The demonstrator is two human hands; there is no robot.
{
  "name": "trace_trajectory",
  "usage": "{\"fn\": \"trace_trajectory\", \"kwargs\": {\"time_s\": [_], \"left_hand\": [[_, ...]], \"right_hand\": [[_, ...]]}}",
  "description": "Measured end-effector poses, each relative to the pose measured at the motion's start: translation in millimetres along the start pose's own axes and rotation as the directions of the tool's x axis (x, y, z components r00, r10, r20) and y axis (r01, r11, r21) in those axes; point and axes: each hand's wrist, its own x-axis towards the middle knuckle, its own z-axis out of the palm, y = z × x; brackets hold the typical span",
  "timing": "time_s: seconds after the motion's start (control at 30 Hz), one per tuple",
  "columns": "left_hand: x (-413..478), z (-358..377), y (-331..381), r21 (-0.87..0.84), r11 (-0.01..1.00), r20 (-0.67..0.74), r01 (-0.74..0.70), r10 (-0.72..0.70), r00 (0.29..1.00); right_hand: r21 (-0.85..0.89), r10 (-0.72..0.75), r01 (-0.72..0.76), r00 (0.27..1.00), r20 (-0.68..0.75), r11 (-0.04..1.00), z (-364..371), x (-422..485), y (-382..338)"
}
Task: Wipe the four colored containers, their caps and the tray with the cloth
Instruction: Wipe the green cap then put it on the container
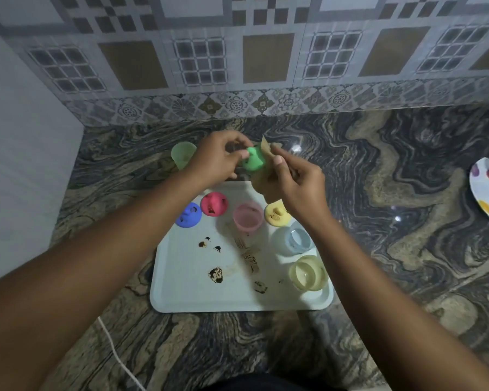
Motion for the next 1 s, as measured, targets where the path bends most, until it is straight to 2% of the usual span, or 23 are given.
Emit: {"fn": "trace_trajectory", "kwargs": {"time_s": [0.07,0.13,0.27,0.33,0.4,0.53,0.63,0.73,0.87,1.0], "left_hand": [[-12.7,-7.0,12.1,-0.213,0.972,0.009,0.104,-0.105,0.994],[-25.0,-13.8,19.6,-0.387,0.910,0.029,0.149,-0.149,0.988],[-43.5,-15.8,26.1,-0.661,0.736,-0.009,0.145,-0.201,0.980],[-51.3,-13.0,28.2,-0.797,0.592,-0.028,0.115,-0.227,0.974],[-58.2,-10.7,31.4,-0.878,0.467,-0.011,0.101,-0.231,0.973],[-67.1,-9.2,39.6,-0.921,0.388,-0.034,0.042,-0.186,0.982],[-71.4,-10.6,46.5,-0.907,0.422,-0.079,0.013,-0.199,0.977],[-76.3,-12.8,49.2,-0.897,0.442,-0.061,0.018,-0.165,0.984],[-82.9,-13.8,45.5,-0.839,0.544,-0.060,-0.024,-0.048,0.997],[-90.1,-12.1,44.6,-0.790,0.612,-0.106,-0.045,-0.064,0.992]], "right_hand": [[0.085,-0.015,0.015,1.000,0.001,0.996,3.5,-1.9,-13.1],[0.134,-0.008,0.010,1.000,-0.012,0.991,5.3,-2.7,-24.9],[0.218,-0.018,0.027,0.999,-0.041,0.976,5.4,-6.9,-44.4],[0.261,-0.029,0.041,0.998,-0.049,0.965,4.5,-8.9,-52.0],[0.279,-0.050,0.062,0.998,-0.049,0.958,3.0,-11.3,-58.5],[0.235,-0.137,0.141,0.990,-0.034,0.962,1.6,-20.9,-68.1],[0.127,-0.237,0.241,0.970,-0.045,0.962,2.7,-29.2,-70.8],[-0.018,-0.334,0.333,0.939,-0.078,0.943,3.0,-32.0,-70.0],[-0.051,-0.345,0.341,0.935,-0.083,0.939,3.6,-34.8,-68.4],[-0.096,-0.378,0.371,0.923,-0.078,0.924,4.7,-38.3,-68.1]]}}
